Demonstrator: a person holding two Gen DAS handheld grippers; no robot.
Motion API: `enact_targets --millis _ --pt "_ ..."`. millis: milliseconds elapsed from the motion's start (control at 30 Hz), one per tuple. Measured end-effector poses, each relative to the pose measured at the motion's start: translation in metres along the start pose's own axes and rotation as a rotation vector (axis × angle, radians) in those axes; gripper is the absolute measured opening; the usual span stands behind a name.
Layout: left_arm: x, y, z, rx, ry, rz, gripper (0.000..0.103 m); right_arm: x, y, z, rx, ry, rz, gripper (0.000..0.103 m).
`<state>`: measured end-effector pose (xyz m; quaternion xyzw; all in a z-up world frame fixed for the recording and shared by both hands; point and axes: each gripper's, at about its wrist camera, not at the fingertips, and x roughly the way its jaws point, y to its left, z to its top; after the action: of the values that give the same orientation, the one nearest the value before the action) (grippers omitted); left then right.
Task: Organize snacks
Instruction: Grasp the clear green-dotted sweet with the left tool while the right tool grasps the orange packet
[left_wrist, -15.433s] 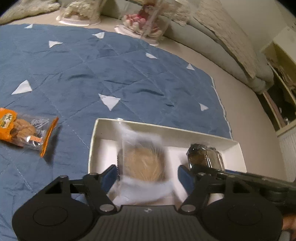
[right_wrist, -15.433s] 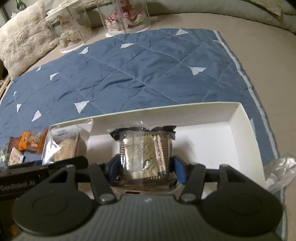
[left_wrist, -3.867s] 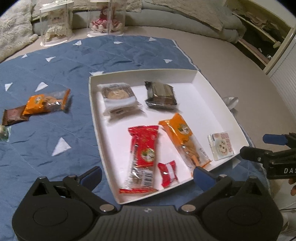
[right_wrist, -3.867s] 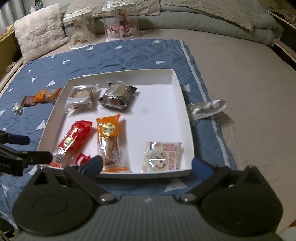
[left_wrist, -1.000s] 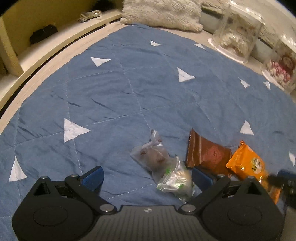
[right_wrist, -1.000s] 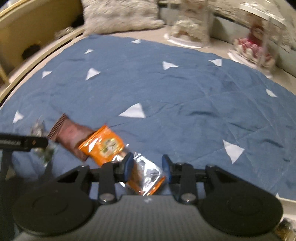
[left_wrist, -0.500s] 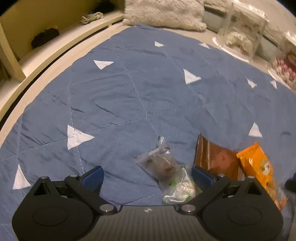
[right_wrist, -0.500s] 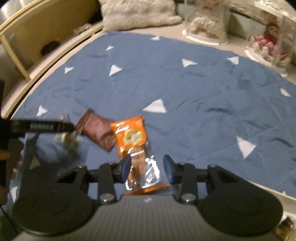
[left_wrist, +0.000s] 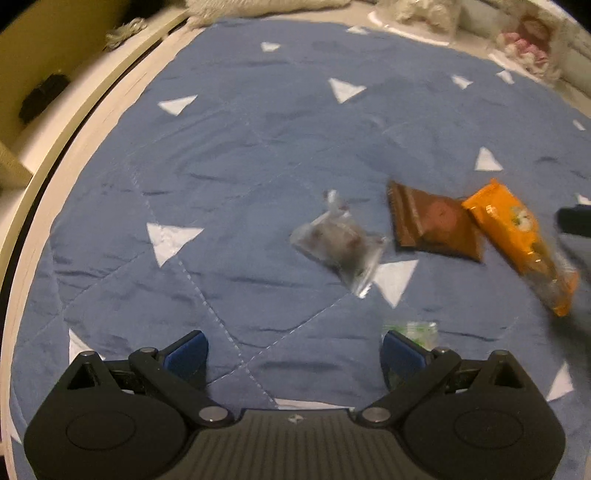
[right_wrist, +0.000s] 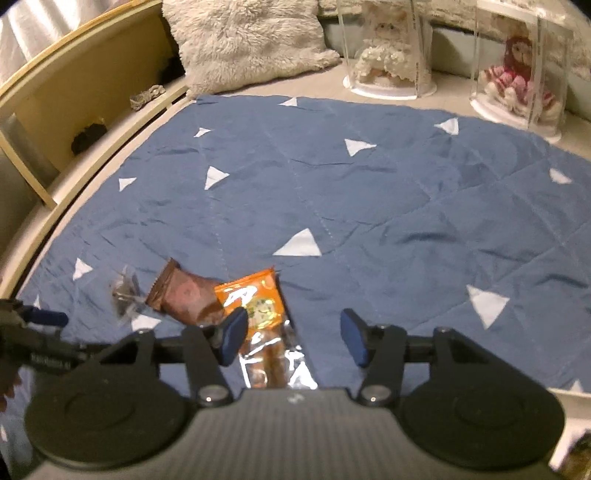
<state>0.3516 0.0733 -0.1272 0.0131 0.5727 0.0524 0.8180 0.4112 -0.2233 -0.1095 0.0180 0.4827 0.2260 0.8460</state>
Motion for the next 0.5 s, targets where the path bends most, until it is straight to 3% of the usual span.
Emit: enact_targets --millis 167,267,500 --pt "-0.012 -0.004 0.002 -0.036 -0.032 -0.153 0.095 0.009 0.01 -0.003 -0.08 0.021 0.006 0.068" --pt "-0.013 -0.015 0.001 -0.029 -0.004 -0.233 0.082 0.018 0.015 -0.006 -0.137 0.061 0.011 0.069" --pt "-0.002 -0.038 -0.004 -0.022 0.033 -0.234 0.061 0.033 0.028 -0.016 -0.227 0.11 -0.042 0.069"
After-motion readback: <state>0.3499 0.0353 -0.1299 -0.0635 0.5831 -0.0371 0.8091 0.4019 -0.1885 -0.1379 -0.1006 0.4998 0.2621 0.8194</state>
